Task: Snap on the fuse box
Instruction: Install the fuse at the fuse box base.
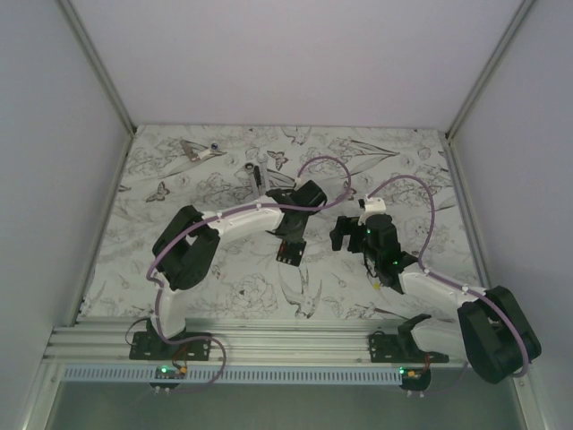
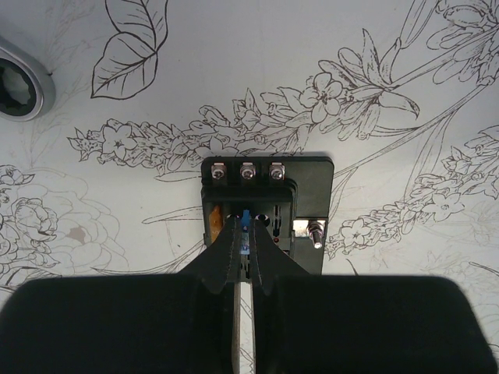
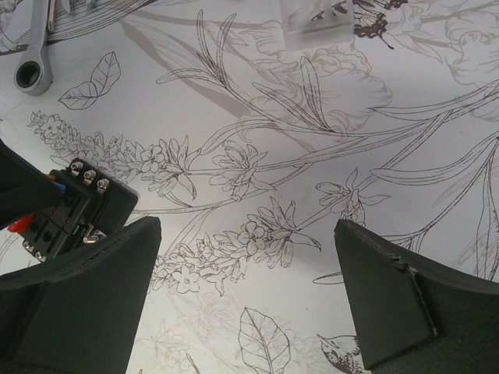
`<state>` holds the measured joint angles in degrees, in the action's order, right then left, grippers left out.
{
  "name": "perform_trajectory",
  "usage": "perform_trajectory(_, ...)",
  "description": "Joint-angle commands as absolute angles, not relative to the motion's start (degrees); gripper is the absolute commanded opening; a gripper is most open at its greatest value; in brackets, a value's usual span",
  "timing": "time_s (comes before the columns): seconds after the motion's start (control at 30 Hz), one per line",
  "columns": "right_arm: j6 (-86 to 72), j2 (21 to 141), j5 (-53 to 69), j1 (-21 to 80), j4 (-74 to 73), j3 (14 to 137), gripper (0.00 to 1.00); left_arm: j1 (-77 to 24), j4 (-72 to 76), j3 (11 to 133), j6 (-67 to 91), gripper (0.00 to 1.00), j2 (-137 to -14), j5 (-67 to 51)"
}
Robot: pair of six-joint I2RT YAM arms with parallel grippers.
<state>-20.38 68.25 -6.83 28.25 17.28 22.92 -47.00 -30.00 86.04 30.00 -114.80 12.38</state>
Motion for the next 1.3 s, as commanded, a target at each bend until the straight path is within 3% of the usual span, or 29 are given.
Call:
perform_trajectory(0.0, -21.00, 67.83, -6.27, 27.86, 18.12, 22.68, 1.00, -47.72, -30.23, 84.44, 29.54, 0.00, -114.99, 14.12)
perform_trajectory(1.27, -21.13, 68.43, -4.62, 27.84, 18.54, 22.95, 1.00, -50.82, -26.28, 74.75, 38.63, 0.00, -108.33, 21.94)
